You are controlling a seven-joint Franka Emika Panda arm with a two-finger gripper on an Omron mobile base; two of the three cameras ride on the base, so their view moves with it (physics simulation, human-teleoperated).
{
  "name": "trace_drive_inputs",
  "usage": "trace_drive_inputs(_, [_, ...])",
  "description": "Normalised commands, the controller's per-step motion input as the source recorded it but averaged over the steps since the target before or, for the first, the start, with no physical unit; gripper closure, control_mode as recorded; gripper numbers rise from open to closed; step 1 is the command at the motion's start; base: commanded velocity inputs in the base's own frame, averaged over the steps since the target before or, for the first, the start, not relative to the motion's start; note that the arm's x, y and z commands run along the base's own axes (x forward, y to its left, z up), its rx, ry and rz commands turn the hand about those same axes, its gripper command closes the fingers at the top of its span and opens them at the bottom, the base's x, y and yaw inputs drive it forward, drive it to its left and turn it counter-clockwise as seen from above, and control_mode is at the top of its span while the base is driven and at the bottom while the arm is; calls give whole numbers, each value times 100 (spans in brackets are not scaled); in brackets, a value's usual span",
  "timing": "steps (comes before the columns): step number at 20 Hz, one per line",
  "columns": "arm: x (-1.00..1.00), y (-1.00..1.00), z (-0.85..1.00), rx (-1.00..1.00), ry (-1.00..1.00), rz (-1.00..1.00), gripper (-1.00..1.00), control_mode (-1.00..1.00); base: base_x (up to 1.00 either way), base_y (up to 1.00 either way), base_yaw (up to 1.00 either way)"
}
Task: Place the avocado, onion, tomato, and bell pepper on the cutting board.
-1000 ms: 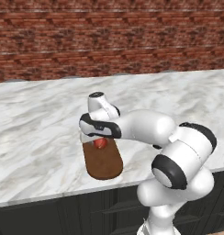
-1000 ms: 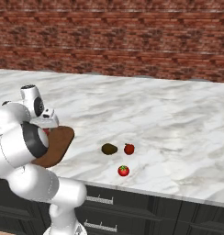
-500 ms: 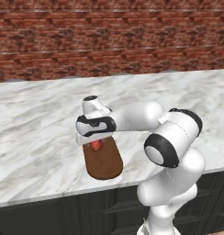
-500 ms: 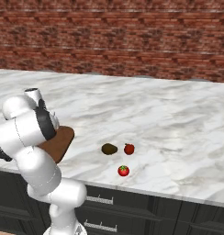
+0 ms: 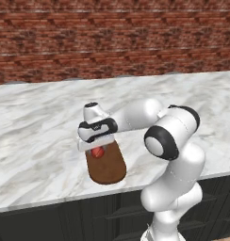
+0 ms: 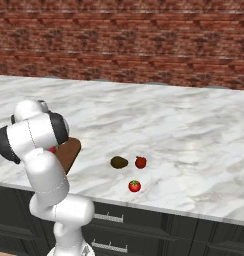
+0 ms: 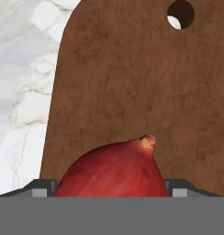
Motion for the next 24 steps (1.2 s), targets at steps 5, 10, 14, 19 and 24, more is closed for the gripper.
trace_drive_inputs(5, [11, 2, -34, 0, 3, 0, 100, -100, 0, 0, 0])
trace_drive_inputs(10, [9, 4, -29, 0, 2, 0, -100, -100, 0, 0, 0])
trace_drive_inputs(14, [2, 1, -22, 0, 2, 0, -100, -100, 0, 0, 0])
trace_drive_inputs(19, [0, -2, -3, 0, 0, 0, -100, -100, 0, 0, 0])
trace_drive_inputs(24, [0, -4, 0, 0, 0, 0, -100, -100, 0, 0, 0])
